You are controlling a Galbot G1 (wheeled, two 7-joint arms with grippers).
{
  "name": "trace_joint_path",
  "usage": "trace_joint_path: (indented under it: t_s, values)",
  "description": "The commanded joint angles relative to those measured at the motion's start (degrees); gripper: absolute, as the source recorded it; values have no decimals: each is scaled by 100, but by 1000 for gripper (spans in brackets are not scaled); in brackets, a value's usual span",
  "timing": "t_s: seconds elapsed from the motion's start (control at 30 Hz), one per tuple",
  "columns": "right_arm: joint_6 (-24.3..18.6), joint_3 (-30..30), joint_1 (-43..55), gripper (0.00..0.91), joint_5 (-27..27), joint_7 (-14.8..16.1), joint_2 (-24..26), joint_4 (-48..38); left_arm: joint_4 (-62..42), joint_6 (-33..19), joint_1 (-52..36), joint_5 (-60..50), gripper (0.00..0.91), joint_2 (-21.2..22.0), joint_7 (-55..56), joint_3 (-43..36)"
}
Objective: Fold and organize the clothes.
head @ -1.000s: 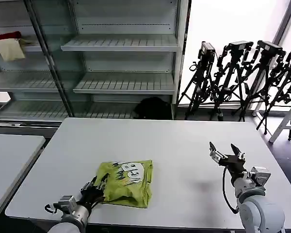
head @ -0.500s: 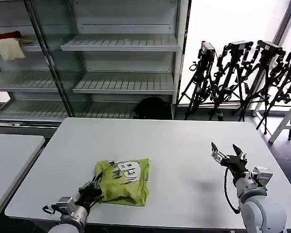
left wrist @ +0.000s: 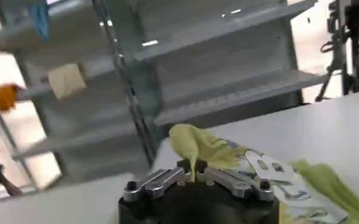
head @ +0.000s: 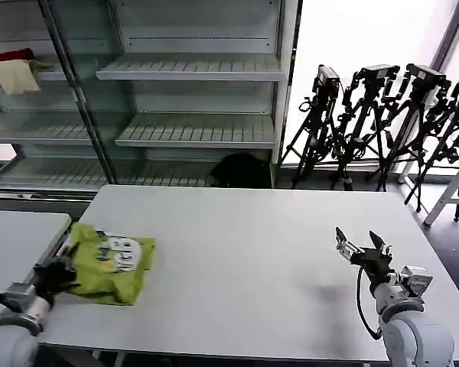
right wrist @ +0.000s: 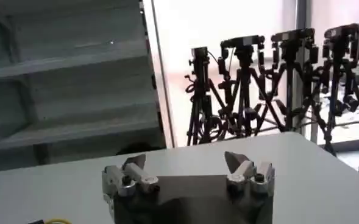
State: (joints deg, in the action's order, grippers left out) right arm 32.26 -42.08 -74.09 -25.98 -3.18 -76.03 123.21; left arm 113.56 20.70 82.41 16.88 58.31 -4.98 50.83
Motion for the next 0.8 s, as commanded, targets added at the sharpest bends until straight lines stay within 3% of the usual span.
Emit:
trace_joint_path:
  t_s: [0.03, 0.13, 0.2, 0.27, 0.33, 0.43, 0.53, 0.67, 0.8]
  values:
    - [-68, -69, -126, 907, -13, 34, 11, -26, 487, 414, -585, -692, 0, -1511, -400, 816]
    - [-113, -166, -213, 907, -64, 57, 41, -47, 1197, 700, -682, -874, 0, -1196, -246, 279]
    - [-139, -211, -254, 907, -97, 59, 54, -76, 1486, 814, -600, -1254, 0, -922, -155, -501]
    - [-171, -227, -294, 907, -92, 56, 41, -109, 1629, 847, -471, -1990, 0, -355, -92, -1808]
    - [-178, -212, -327, 907, -74, 51, 9, -118, 1168, 693, -494, -2598, 10, 313, -65, -3034]
    - [-219, -186, -422, 907, -53, 45, -26, -122, 74, 395, -778, -3260, 10, 1124, 84, -4209]
    - [-291, -195, -575, 907, -6, 56, -65, -121, -690, 268, -1208, -3393, 10, 1669, 296, -4700]
    - [-373, -274, -725, 907, 4, 87, -55, -120, -817, 488, -1716, -3084, 10, 1873, 524, -5069]
    - [-442, -272, -838, 907, 9, 90, -60, -90, -651, 1035, -2297, -1615, 10, 1951, 1156, -5253]
